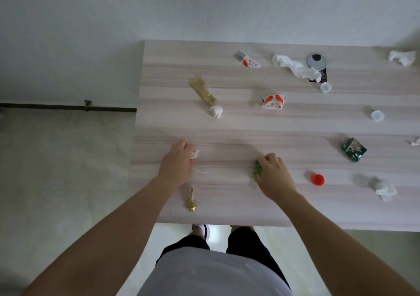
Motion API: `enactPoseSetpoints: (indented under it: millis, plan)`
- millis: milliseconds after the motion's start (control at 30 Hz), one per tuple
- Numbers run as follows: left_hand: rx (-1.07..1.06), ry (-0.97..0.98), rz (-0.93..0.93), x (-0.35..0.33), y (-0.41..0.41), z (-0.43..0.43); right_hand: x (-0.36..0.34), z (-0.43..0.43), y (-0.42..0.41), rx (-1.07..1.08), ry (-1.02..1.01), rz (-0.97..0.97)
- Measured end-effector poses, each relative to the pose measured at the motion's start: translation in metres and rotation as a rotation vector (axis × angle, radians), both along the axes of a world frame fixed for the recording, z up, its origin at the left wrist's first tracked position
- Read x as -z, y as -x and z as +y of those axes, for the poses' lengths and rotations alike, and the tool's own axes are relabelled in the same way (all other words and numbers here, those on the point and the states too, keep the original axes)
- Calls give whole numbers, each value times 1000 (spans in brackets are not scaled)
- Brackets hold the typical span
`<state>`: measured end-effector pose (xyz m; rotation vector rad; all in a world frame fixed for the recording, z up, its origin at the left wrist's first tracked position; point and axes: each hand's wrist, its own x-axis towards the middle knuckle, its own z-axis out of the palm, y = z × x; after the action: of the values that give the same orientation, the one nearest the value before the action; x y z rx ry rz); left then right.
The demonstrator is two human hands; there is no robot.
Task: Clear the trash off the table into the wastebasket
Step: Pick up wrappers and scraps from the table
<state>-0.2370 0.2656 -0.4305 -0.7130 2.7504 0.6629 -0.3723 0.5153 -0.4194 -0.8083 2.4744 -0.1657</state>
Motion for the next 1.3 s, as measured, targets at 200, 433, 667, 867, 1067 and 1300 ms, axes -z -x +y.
enactPoseSetpoints:
  millis: [200,433,667,867,1067,1300]
  plan:
    - [-74,-99,-15,-2,5,-10,1,-5,7,45,58,9]
    - [-79,-80,12,-14,4,-13,-9,-10,4,91,100,4]
    - [-112,-102,95,-23,-8,-12,-19,-13,-11,123,116,6]
    - [-27,-74,47,-28,-31,-10,-24,-16,-29,162,108,30]
    - [20,-151,38,-28,-48,-1,-24,-6,-45,203,87,64]
    - [102,-195,-114,-19,-69,15,-26,19,-55,259,71,47]
